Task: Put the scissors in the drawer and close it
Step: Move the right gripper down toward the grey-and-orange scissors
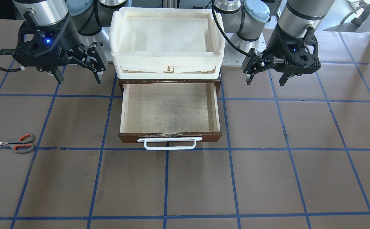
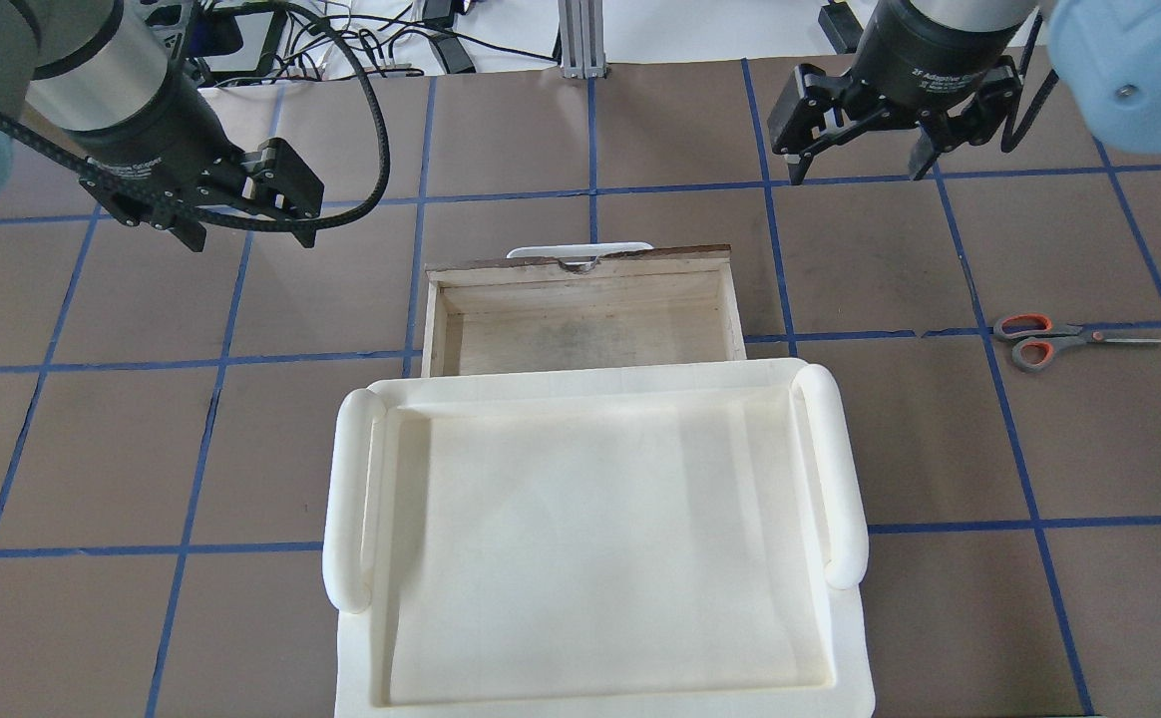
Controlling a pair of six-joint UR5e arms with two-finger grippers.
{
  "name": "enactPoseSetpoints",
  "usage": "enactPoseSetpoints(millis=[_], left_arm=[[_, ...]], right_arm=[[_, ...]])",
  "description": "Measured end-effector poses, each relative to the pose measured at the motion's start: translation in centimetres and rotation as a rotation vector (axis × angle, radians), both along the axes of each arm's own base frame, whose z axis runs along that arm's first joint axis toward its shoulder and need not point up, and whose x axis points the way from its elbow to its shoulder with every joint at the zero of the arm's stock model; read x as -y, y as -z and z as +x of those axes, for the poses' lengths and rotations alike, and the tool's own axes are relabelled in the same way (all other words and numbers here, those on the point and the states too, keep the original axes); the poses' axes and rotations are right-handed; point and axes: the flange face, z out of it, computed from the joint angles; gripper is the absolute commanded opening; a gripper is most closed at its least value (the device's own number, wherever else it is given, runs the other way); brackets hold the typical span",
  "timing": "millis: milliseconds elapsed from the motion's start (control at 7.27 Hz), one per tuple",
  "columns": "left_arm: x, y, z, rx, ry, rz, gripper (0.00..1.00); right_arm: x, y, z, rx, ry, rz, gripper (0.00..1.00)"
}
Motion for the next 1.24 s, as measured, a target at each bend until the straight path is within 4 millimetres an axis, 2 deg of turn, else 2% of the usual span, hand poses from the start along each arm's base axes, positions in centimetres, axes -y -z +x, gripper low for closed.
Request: enactPoseSetpoints(millis=[688,825,963,1238], left_arm=[[0.0,0.0,-0.1,-0.003,-0.003,-0.002,1.0],[0.0,0.0,-0.1,-0.004,-0.004,-0.003,1.0],[0.0,0.0,-0.1,-0.004,-0.005,-0.003,1.0],[0.0,0.0,-0.1,-0.004,-0.006,-0.003,1.0]], right_arm=[[0.5,0.7,-0.1,-0.005,-0.022,0.014,1.0],[0.8,0.9,-0.7,-0.017,-0.063,0.014,1.0],[1.4,1.0,-2.3,-0.031,-0.135,0.012,1.0],[2.9,1.9,-8.5,-0.053,-0.292,0.027,1.0]])
